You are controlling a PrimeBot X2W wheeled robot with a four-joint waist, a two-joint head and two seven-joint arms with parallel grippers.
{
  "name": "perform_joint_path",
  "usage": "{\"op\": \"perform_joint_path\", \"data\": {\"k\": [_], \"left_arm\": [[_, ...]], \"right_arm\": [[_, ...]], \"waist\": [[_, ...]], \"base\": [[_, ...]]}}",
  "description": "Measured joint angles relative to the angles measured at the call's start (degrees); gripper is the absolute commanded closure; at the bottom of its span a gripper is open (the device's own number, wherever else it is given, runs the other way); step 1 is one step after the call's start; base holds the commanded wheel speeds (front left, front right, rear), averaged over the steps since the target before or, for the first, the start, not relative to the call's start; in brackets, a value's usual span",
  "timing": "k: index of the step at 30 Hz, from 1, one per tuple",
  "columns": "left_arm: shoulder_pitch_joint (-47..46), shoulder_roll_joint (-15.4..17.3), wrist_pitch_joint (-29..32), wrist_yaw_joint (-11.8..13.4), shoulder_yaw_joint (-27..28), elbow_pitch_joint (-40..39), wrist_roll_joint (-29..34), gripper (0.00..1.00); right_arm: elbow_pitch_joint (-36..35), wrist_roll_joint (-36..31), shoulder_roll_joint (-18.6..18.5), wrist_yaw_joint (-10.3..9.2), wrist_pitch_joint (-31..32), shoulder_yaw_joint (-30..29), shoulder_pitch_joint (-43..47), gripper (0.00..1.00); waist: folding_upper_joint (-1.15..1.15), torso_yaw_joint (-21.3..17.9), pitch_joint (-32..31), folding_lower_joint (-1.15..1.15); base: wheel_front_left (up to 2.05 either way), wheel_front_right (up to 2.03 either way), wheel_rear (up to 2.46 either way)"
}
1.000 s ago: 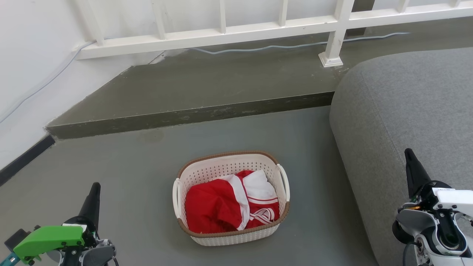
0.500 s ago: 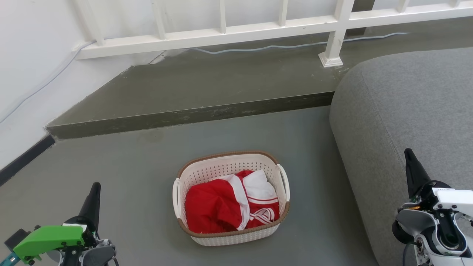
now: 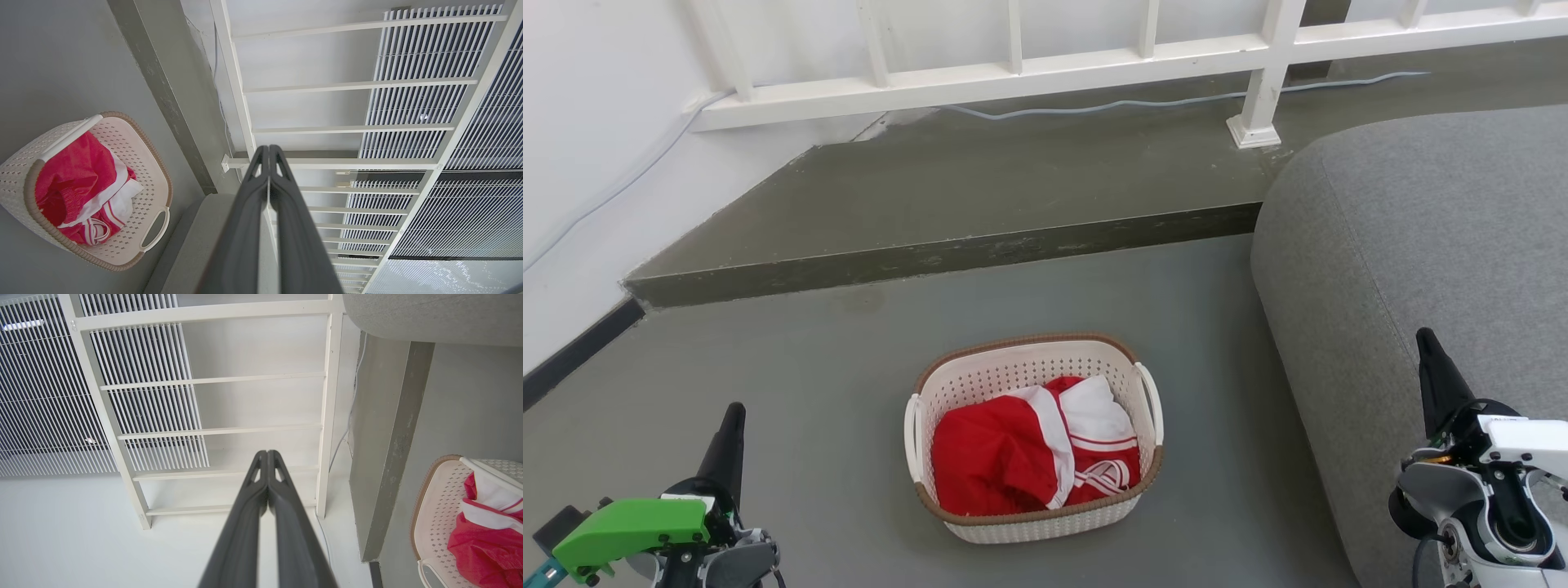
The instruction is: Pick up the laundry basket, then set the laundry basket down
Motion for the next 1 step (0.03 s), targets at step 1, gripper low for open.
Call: {"op": "perform_joint_path", "data": {"k": [1], "left_arm": [[0.00,0.00,0.00,0.00,0.00,0.00,0.00,1.00]], "right_arm": [[0.00,0.00,0.00,0.00,0.00,0.00,0.00,1.00]], "waist": [[0.00,0.00,0.00,0.00]], "base": [[0.00,0.00,0.00]]}}
